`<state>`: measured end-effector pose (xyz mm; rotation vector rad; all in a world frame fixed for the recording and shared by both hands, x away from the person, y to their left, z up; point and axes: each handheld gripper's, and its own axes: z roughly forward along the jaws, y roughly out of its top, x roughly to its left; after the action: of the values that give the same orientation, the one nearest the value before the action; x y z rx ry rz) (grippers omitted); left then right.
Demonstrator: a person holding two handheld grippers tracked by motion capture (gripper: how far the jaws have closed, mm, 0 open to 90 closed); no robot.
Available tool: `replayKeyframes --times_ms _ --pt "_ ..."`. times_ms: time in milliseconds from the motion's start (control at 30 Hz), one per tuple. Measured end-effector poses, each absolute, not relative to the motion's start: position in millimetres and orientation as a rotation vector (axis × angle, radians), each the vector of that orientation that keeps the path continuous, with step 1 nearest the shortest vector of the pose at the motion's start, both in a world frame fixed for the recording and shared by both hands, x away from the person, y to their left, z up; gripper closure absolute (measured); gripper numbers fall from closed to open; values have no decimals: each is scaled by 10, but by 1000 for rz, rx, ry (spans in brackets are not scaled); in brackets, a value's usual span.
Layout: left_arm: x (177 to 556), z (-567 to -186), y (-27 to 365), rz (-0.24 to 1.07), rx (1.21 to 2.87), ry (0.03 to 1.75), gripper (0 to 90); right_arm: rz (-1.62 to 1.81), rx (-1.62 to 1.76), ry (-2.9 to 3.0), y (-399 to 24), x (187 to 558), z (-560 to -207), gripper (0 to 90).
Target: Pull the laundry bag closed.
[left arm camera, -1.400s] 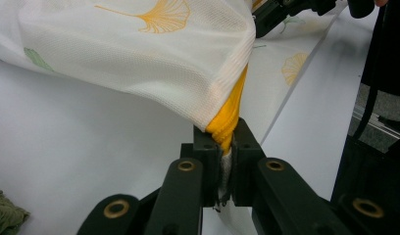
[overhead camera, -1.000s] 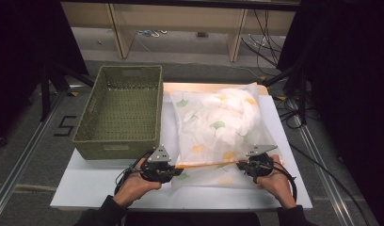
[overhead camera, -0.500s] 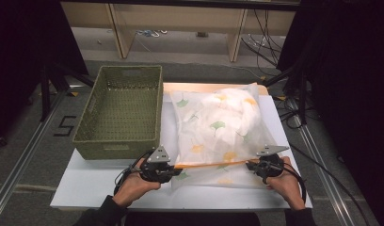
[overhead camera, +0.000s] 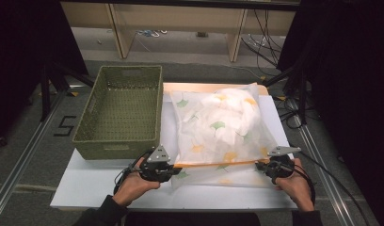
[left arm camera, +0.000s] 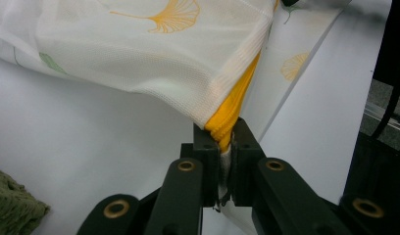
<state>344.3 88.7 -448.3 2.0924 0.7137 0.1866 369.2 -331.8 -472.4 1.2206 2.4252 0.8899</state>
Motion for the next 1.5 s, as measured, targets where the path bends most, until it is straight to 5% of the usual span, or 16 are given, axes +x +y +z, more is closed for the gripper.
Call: replayKeyframes --times_ms 1300,1500 --pt "3497 -4503 918 208 2125 693 841 870 1442 2255 -3916 3543 -4709 900" --pt "3481 -4546 894 177 2166 702 708 905 1366 2231 -3901 3568 -4678 784"
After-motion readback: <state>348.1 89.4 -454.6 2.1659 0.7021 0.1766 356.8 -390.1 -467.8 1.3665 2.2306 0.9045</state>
